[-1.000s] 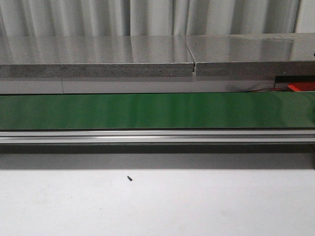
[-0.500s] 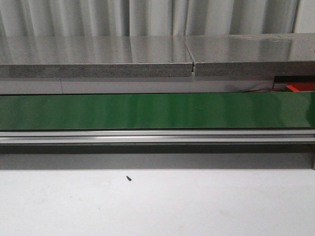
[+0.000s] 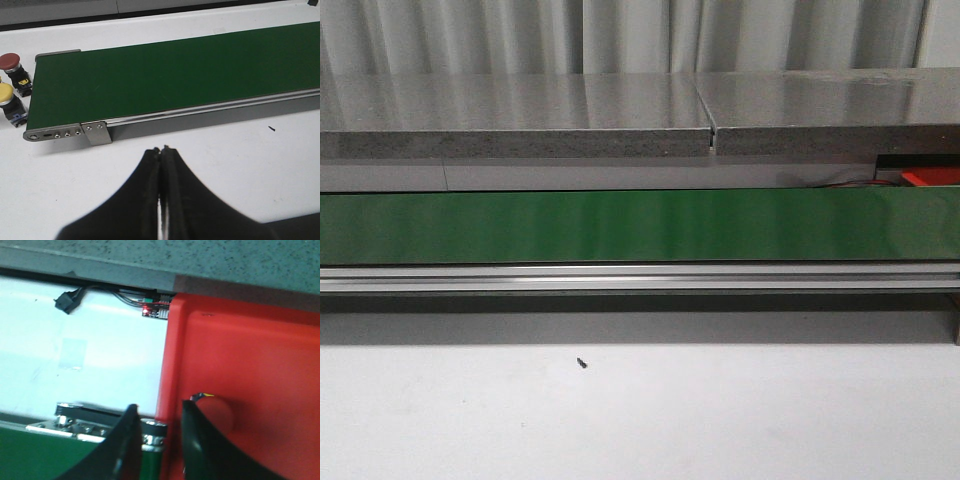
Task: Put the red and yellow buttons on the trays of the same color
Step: 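Lift the red button and lower it into the red tray, open, then raise the right gripper away from the trays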
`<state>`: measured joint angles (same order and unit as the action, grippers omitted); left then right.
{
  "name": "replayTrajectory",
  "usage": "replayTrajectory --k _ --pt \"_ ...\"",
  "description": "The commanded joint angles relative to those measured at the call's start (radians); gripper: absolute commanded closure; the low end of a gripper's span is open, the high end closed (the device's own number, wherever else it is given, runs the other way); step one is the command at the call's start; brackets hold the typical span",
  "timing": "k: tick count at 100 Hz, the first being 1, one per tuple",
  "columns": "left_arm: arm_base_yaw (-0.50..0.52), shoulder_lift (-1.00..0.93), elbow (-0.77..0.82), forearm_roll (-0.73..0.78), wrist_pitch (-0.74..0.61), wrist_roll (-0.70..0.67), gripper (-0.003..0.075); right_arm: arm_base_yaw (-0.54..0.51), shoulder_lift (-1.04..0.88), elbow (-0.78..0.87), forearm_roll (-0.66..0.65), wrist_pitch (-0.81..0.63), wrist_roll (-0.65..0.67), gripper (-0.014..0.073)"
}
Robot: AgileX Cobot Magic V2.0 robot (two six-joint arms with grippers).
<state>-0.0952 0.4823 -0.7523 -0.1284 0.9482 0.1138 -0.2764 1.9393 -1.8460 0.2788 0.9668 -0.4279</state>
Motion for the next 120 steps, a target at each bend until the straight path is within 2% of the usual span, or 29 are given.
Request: replayTrajectory --k 1,10,35,59,76,98,120 --pt "-0.008 0.008 -0.025 -0.01 -0.067 -0.002 0.0739 0.002 -0.12 0.043 0.007 -0.057 -0.011 0.0579" --pt "-0.008 0.008 -0.025 -0.01 -0.067 -0.002 0.0739 0.004 -0.19 0.141 0.005 -0.102 -0.011 0.0669" --pt "-0.008 0.008 -0.025 -0.01 -0.067 -0.002 0.0739 0.004 -0.395 0.411 -0.002 -0.235 -0.014 0.0662" --pt "-0.008 0.008 -0.025 -0.01 -0.067 -0.002 0.0739 0.004 -0.595 0.637 -0.002 -0.331 -0.069 0.0662" --pt "-0.008 0.008 -0.025 -0.01 -0.067 -0.002 0.0739 0.004 -0.711 0.746 0.002 -0.35 -0.069 0.0662" --pt "-0.008 0.008 -0.025 -0.01 -0.098 -0.002 0.0739 0.004 -0.849 0.867 0.094 -0.368 -0.069 0.0662" --pt "-0.008 0.008 -0.025 -0.01 -0.105 -0.002 0.0739 0.004 -0.999 1.006 0.1 -0.41 -0.069 0.0662"
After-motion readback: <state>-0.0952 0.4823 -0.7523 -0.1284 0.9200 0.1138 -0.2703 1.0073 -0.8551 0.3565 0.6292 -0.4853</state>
